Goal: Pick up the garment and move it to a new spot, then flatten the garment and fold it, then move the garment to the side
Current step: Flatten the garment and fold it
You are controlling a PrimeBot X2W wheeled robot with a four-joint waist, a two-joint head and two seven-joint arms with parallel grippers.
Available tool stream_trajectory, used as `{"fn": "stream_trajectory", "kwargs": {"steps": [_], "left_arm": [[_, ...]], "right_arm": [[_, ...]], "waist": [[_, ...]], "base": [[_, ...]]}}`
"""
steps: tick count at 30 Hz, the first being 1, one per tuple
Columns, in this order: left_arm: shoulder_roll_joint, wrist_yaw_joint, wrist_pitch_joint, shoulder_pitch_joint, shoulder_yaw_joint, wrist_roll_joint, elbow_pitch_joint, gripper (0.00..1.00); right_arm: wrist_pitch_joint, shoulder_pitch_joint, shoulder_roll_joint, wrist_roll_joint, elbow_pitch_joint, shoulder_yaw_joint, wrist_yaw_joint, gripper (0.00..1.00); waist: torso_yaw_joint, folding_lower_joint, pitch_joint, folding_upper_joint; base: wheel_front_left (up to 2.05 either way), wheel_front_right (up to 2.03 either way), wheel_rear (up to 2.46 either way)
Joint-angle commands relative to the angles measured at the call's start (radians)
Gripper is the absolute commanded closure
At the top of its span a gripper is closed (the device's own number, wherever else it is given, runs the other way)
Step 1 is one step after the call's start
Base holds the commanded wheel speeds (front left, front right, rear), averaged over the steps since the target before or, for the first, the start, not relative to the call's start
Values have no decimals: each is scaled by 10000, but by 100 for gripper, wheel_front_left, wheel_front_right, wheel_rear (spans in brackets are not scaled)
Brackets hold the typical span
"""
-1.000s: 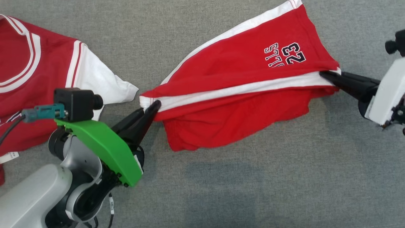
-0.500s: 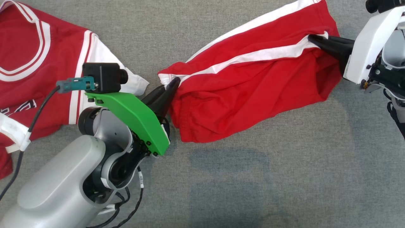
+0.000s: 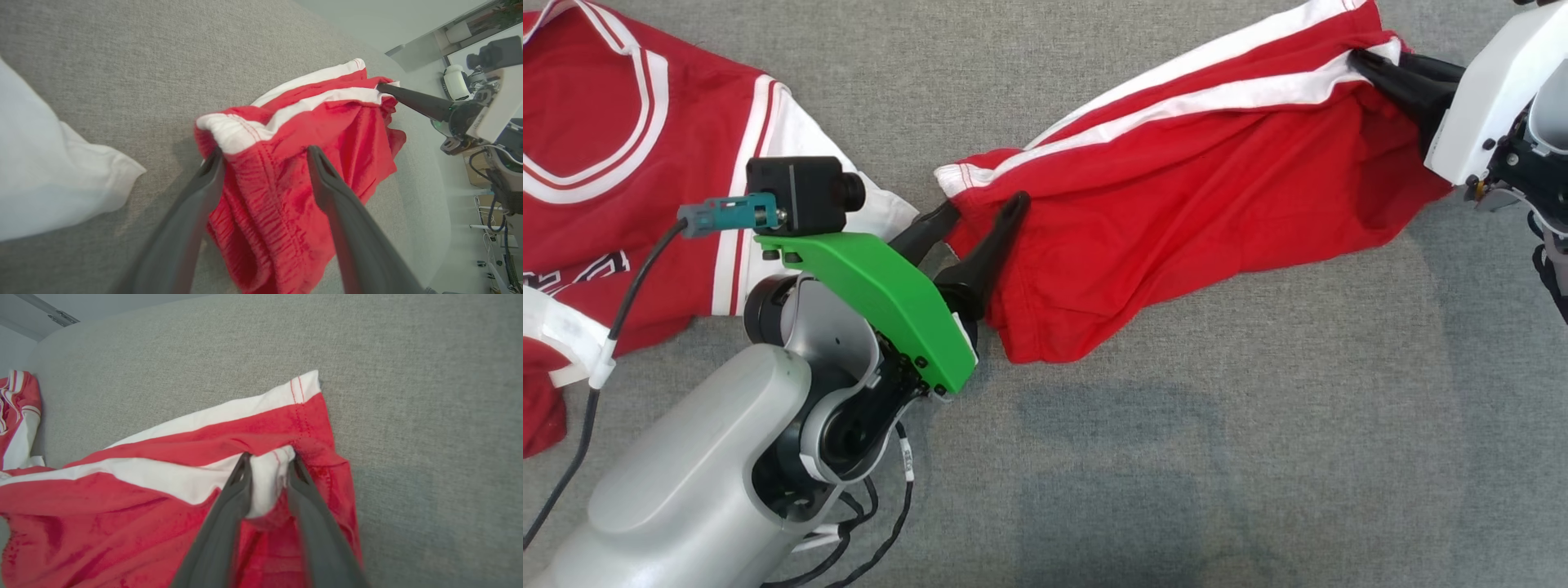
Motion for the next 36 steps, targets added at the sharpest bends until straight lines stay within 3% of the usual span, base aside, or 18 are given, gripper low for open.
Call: {"fn": "stream_trajectory", "kwargs": {"steps": [1,2,6,9,13,18,23,28,36], "left_arm": [[-36,71,-79,81,66,-47,63,0],[-41,91,-113,77,60,-15,102,0],[1,140,-209,195,-5,125,201,0],[243,174,-499,278,-148,634,146,0],[528,290,-1460,521,-271,1595,17,0],[889,797,-2982,1040,-439,3098,3,0],[1145,1408,-4312,1690,-448,4231,-16,0],[1208,1761,-4683,2083,-333,4793,20,0],[802,1583,-4883,2379,-4,5625,-3,0]], "right_arm": [[-185,-90,-11,-148,34,34,0,31],[-311,-97,11,-218,127,-16,0,0],[-957,-137,20,-639,263,88,2,0],[-2038,-147,-40,-1107,288,134,2,0],[-3242,213,-76,-1378,451,305,2,0],[-4213,1088,-207,-1567,513,486,2,0],[-3854,2026,-352,-1447,575,658,2,0],[-3486,2230,-384,-1498,737,462,2,0],[-2392,1505,-381,-2110,1451,-287,2,0]], "waist": [[1,0,-7,120],[-1,0,-19,120],[-41,0,-136,120],[-92,0,-296,120],[-176,0,-643,120],[-230,0,-1224,120],[-135,0,-1602,120],[161,0,-1671,120],[992,0,-1143,120]], "base": [[0,0,0],[0,0,0],[0,0,0],[0,0,0],[0,0,0],[0,0,0],[0,0,0],[0,0,0],[0,0,0]]}}
